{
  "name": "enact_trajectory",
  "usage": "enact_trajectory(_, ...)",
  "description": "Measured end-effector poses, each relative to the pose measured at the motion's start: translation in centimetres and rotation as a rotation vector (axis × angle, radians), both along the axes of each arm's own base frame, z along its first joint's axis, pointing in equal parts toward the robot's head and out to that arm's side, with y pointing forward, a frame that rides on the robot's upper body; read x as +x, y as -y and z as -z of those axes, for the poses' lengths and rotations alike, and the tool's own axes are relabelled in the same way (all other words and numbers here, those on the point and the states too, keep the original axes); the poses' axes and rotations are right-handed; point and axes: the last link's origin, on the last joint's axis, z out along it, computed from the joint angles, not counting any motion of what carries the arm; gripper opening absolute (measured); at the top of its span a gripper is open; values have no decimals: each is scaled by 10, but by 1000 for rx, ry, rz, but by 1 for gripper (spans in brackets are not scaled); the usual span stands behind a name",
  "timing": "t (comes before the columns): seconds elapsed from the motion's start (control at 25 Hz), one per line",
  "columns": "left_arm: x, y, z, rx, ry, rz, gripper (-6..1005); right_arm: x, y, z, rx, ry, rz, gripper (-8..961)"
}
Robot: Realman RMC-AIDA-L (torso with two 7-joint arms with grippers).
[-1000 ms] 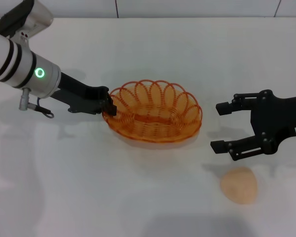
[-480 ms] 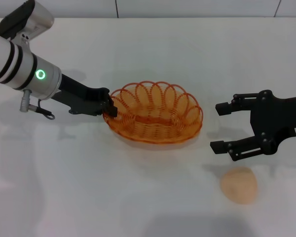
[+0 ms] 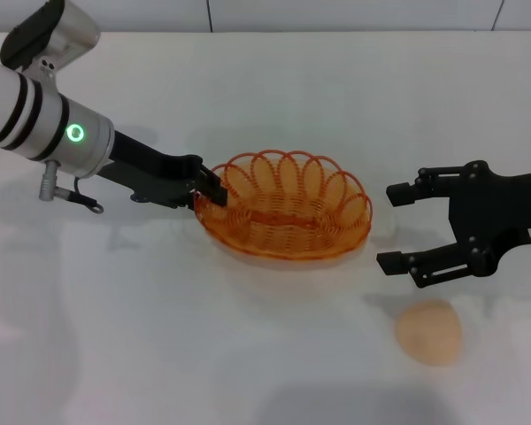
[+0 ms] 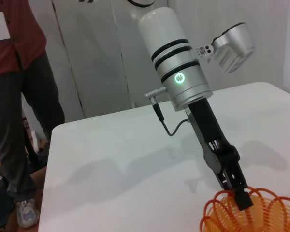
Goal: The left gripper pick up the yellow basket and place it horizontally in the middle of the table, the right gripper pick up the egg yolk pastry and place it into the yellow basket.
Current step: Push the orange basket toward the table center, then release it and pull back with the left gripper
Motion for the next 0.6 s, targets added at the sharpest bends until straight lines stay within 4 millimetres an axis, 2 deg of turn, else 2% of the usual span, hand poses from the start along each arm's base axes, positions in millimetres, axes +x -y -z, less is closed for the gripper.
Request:
enact_trajectory(0.36,3,-2,-8,4,11,31,552,2,1,-1,3,-2,12,857)
enact_trajectory(0.6,0,-3,-20,28,17,36,805,2,1,-2,4,-10,12,857)
